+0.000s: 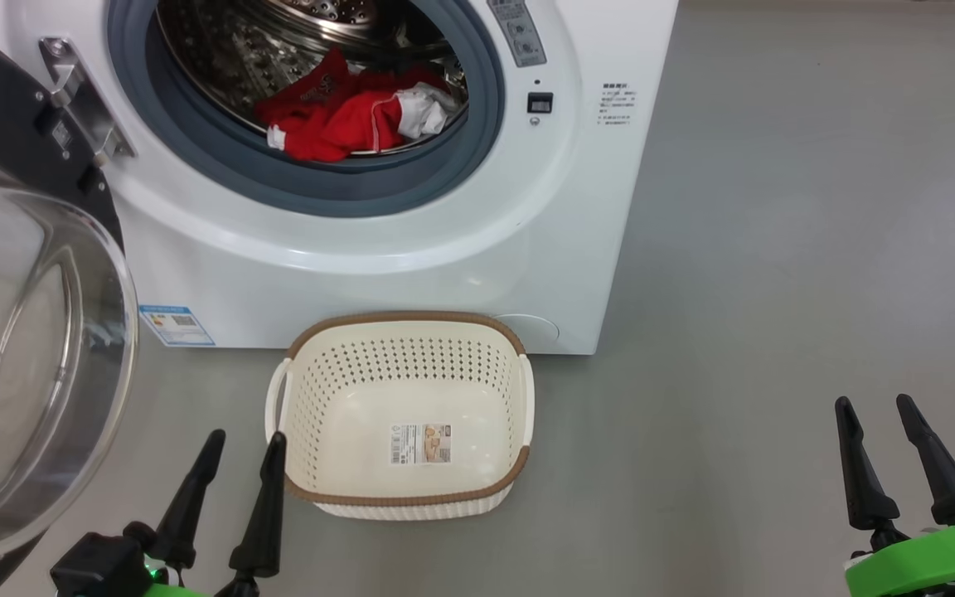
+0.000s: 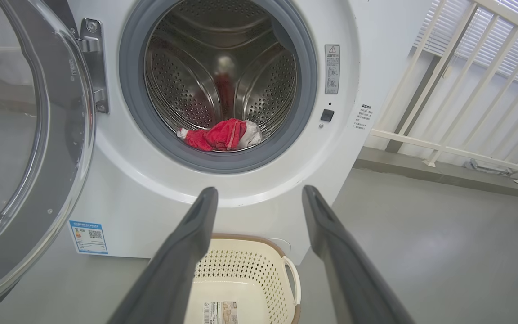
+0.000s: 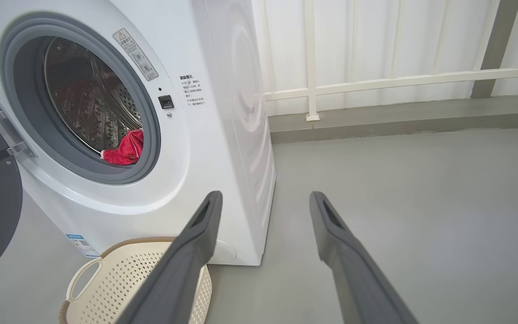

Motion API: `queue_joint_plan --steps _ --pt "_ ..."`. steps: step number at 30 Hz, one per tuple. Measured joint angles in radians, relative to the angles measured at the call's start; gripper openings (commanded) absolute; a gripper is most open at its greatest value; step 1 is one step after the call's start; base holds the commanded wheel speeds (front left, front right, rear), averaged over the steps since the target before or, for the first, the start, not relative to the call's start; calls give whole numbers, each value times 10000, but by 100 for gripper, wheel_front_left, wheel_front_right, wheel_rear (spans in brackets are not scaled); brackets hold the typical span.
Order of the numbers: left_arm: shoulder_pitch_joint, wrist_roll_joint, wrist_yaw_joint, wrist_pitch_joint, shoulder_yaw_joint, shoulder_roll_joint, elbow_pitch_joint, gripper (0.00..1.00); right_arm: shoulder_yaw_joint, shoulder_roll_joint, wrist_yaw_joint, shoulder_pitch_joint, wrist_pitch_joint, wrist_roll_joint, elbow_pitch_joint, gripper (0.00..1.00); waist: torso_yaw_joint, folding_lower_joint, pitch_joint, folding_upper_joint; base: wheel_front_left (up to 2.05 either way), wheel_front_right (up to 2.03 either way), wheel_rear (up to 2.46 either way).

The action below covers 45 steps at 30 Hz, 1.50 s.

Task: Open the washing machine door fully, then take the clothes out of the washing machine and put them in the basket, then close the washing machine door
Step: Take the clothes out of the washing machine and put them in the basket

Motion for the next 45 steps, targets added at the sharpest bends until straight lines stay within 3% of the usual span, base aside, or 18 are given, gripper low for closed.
queue_joint_plan --steps 14,33,45 --pt "-159 -50 0 0 -61 17 -52 100 79 4 0 -15 0 -52 -13 100 13 0 169 0 97 -107 10" --pt "-300 -10 0 0 -105 -4 313 100 119 21 2 -25 0 -52 -8 100 61 0 319 0 4 -4 0" --pt "-3244 332 0 0 -690 -165 2249 100 288 153 0 -561 0 -52 -67 100 -39 0 1247 0 0 0 0"
